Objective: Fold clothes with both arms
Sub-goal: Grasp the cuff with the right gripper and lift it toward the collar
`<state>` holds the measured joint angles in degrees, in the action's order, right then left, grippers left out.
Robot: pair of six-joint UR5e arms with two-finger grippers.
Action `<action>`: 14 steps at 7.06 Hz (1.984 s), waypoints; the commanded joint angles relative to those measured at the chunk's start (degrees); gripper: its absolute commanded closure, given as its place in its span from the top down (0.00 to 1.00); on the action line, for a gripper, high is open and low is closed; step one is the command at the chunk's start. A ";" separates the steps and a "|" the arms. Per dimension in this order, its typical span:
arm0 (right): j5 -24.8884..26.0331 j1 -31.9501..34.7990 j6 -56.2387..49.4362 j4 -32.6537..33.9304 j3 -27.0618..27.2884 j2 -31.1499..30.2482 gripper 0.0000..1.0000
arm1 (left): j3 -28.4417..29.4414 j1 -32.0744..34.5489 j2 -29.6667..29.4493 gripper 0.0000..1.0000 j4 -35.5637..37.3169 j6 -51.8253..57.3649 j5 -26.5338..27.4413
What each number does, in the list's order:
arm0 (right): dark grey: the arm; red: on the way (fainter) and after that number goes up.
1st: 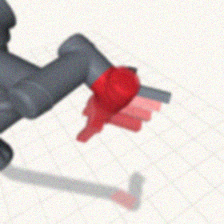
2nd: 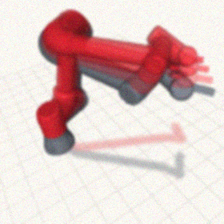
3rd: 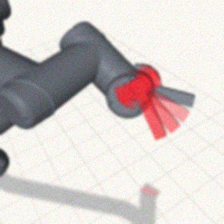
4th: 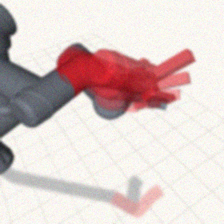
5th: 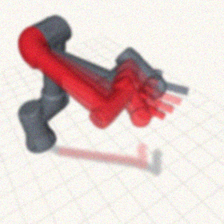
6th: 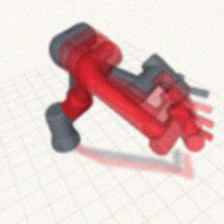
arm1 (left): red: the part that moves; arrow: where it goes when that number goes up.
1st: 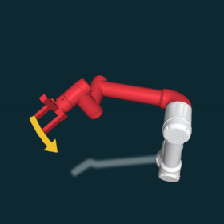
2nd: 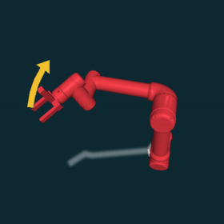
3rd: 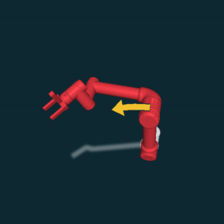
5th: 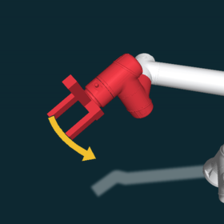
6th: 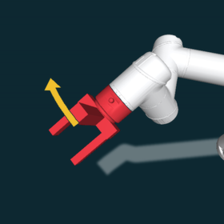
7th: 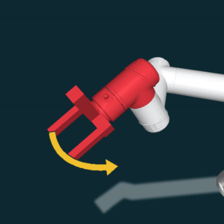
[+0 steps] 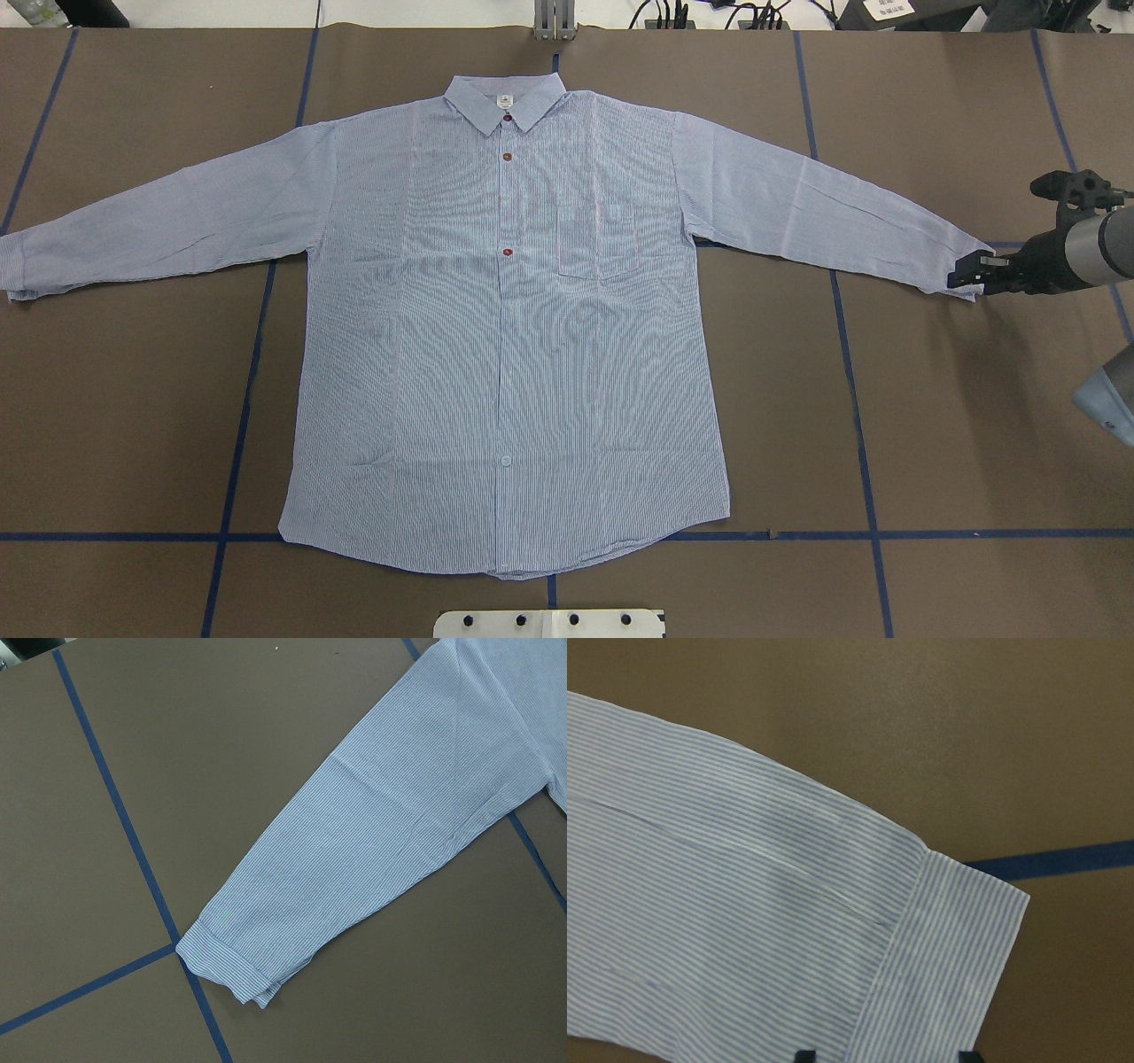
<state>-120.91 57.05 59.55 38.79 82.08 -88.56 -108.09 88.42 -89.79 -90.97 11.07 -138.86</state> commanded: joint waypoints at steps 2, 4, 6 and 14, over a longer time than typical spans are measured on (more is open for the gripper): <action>0.15 -0.54 0.82 -0.03 0.01 -0.04 0.32 | 0.07 0.00 0.06 1.00 0.00 0.26 -0.01; -0.02 -0.54 3.46 0.06 1.06 0.22 0.00 | 0.07 0.00 0.06 1.00 -0.09 0.26 -0.01; -0.46 -0.62 3.64 1.54 3.43 2.58 0.00 | 0.07 0.00 -0.03 1.00 -0.09 0.26 -0.01; 22.67 -17.46 9.70 37.15 -1.26 47.10 0.00 | 0.78 -0.09 -0.64 1.00 -0.09 -0.09 -0.10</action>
<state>-105.64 43.54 69.13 75.95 85.55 -47.88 -107.35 88.35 -90.34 -91.07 11.00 -138.89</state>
